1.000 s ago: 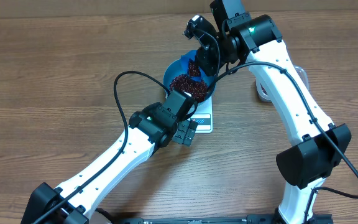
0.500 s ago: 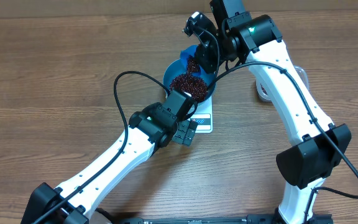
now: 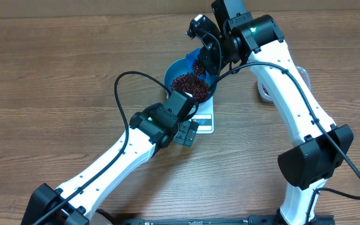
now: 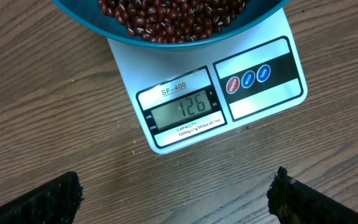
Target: Scoop item into bowl and weigh 150g on scale
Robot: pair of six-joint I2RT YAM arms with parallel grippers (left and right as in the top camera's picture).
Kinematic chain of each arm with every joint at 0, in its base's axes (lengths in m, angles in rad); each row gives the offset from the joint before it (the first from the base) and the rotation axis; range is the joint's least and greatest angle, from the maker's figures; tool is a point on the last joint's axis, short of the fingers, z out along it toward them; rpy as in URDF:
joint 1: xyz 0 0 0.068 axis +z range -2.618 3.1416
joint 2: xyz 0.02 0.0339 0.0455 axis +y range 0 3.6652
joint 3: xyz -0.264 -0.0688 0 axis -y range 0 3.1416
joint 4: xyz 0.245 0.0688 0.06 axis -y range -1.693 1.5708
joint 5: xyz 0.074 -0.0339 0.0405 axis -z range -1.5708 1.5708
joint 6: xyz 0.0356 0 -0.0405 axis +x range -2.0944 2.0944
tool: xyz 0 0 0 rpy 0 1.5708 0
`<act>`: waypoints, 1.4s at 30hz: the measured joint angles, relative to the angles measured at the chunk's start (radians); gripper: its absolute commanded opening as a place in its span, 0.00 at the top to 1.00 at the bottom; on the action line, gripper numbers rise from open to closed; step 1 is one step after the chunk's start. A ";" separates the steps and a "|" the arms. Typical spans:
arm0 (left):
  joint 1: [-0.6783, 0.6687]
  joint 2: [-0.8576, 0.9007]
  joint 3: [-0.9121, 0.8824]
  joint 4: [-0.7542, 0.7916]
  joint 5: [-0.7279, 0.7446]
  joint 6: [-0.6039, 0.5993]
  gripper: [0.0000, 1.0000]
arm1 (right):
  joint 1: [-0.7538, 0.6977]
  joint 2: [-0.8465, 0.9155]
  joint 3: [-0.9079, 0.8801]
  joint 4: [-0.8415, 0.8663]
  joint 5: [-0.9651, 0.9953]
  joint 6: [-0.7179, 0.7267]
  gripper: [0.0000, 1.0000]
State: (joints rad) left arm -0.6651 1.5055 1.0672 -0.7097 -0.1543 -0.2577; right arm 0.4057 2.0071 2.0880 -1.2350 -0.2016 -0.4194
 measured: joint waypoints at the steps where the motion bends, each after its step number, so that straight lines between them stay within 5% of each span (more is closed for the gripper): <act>1: 0.000 0.000 0.000 0.000 0.000 0.000 0.01 | 0.000 0.000 0.000 -0.001 -0.001 0.000 0.96; 42: 0.000 0.000 0.000 -0.001 0.000 0.000 0.01 | 0.006 -0.003 0.000 -0.014 -0.019 0.025 0.96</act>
State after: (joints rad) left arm -0.6651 1.5055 1.0672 -0.7105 -0.1543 -0.2577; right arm 0.4122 2.0037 2.0884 -1.2495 -0.2203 -0.3943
